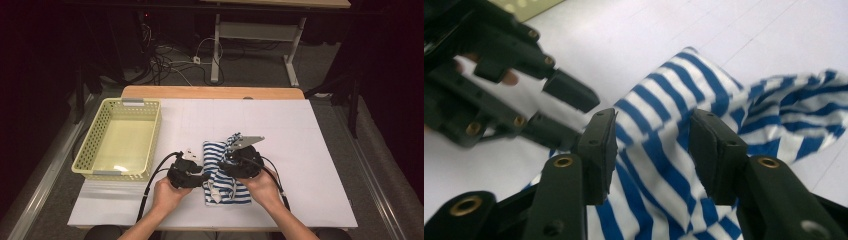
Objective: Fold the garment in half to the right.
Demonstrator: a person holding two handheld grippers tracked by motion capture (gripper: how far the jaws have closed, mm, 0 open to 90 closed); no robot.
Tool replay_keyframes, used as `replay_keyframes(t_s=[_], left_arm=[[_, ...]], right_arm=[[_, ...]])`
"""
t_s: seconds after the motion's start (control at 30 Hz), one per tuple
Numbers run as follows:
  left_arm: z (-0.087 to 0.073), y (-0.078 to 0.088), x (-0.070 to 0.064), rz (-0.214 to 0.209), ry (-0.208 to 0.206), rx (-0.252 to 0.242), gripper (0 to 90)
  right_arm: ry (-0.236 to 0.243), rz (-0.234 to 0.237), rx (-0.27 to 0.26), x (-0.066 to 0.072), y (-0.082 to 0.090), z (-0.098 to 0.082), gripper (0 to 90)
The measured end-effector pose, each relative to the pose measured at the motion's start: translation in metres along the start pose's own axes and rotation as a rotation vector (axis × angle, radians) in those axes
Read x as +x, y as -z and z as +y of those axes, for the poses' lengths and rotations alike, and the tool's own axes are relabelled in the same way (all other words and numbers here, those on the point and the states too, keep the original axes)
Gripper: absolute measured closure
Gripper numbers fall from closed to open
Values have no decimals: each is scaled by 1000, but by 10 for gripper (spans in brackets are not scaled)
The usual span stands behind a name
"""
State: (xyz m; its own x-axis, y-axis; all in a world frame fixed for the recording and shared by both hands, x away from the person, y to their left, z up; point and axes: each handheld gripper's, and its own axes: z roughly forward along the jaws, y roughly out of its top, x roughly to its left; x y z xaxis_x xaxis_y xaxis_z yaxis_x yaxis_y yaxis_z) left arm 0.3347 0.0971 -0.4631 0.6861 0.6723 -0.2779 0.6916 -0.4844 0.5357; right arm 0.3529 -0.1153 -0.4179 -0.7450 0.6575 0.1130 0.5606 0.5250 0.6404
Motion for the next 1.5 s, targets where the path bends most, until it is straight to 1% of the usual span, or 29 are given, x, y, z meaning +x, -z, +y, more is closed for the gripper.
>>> replay_keyframes(t_s=[0.03,0.07,0.1,0.13,0.17,0.23,0.3,0.37,0.4,0.43,0.47,0.57,0.6,0.63,0.67,0.73,0.83,0.97,1.07,1.13,1.2,1.3,1.4,1.5], left_arm=[[0,1,-1,0,-2,0,554],[0,1,-1,0,-2,0,554],[0,1,-1,-1,-4,1,554],[0,1,-1,-1,-4,1,554],[0,1,-1,-2,-5,2,553],[0,1,0,-4,-4,2,554],[0,0,0,-6,-3,3,554],[0,-1,0,-4,-4,8,554],[0,-1,0,-4,-3,8,554],[-1,-1,0,-3,-2,9,554],[-1,-1,0,-3,-2,9,554],[-2,-3,1,-2,5,10,555],[-2,-3,1,-2,5,10,558],[-2,-4,2,-3,5,17,559],[-2,-4,2,-4,4,18,563],[-2,-5,1,-6,-1,21,582],[-2,-6,1,-16,-7,27,633],[-2,-6,1,-27,-9,35,662],[-2,-6,1,-27,-8,36,663],[-2,-6,1,-29,-8,37,670],[-2,-6,1,-32,-10,38,681],[-2,-6,1,-32,-9,38,682],[-2,-5,0,-29,-5,33,682],[-2,-5,-1,-24,-10,31,680]], right_arm=[[4,-41,13,4,-4,5,540],[4,-41,13,4,-4,5,540],[17,-86,35,4,-9,7,544],[5,-93,49,3,-12,7,551],[-2,-92,62,0,-15,6,571],[1,-91,76,-4,-17,2,665],[-3,-76,92,-8,-17,-4,765],[-4,-53,91,-11,-16,-10,857],[0,-45,87,-12,-14,-12,868],[-5,-39,85,-14,-12,-15,872],[2,-33,78,-16,-9,-16,873],[-24,-20,61,-24,0,-22,873],[-24,-20,61,-24,0,-22,873],[-45,-18,56,-32,6,-26,872],[-47,-18,53,-36,9,-28,871],[-67,-23,56,-43,12,-34,870],[-91,-16,70,-52,13,-43,870],[-110,-10,103,-60,7,-55,867],[-114,-3,128,-59,1,-61,849],[-120,-3,136,-59,0,-62,804],[-129,-17,127,-60,4,-60,773],[-123,-41,82,-57,16,-54,765],[-83,-57,48,-49,27,-43,765],[-55,-48,35,-39,31,-33,767]])
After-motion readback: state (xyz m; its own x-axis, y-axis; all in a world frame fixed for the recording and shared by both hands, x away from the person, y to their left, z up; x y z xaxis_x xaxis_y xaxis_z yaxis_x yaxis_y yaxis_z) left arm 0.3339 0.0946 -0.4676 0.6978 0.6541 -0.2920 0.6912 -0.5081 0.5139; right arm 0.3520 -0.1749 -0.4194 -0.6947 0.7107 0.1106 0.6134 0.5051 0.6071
